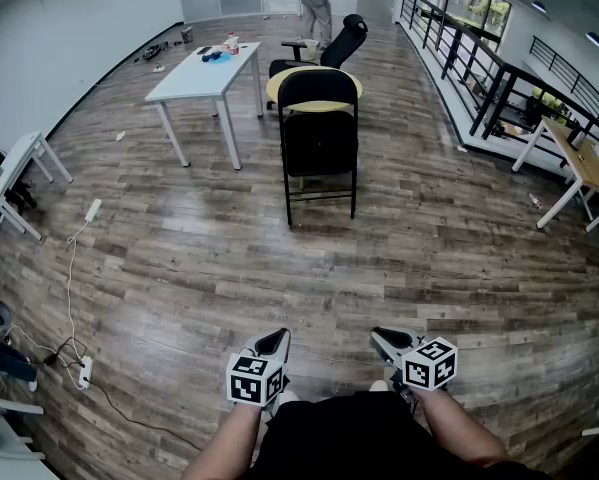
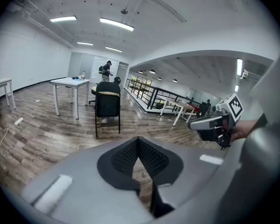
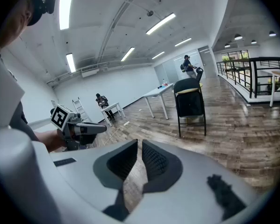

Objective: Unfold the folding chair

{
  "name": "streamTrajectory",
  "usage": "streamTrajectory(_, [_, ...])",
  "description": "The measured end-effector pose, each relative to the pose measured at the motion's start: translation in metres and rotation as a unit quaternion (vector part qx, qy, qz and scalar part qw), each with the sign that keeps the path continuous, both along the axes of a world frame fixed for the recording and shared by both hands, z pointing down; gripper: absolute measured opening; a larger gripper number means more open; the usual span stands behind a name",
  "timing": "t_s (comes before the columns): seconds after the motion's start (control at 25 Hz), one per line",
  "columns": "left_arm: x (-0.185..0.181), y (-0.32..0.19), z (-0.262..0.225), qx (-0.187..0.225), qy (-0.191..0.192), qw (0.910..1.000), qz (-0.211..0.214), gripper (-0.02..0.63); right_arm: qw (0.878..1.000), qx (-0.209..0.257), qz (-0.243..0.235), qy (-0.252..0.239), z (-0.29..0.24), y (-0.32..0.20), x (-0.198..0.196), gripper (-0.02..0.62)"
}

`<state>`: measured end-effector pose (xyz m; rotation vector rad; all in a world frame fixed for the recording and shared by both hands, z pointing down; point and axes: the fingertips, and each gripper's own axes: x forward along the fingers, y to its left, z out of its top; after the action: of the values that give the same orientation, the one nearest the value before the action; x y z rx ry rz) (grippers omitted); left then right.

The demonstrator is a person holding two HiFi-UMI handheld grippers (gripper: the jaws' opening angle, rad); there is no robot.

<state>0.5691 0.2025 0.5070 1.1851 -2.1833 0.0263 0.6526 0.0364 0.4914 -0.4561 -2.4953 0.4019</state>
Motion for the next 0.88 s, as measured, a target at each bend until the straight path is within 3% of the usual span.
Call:
streamTrajectory(0.24, [-0.025, 0.037, 0.004, 0.006, -0.009, 0.9998, -0.017, 0.008, 1.0, 0.01, -0.02, -0.005, 0.001, 0.035, -0.021, 0.032])
streamTrajectory(0.56, [-0.028, 0.097, 0.012, -0.003, 0.008, 0.9998, -0.016, 0.008, 1.0, 0.013, -0.011, 0.011, 0.006, 0.079, -0.04, 0.032])
streamTrajectory(0.88, [-0.04, 0.161, 0.019, -0.014, 0.022, 0.9984, -0.051, 0.008, 1.0, 0.01, -0.025, 0.006, 0.006, 0.123, -0.06, 0.032])
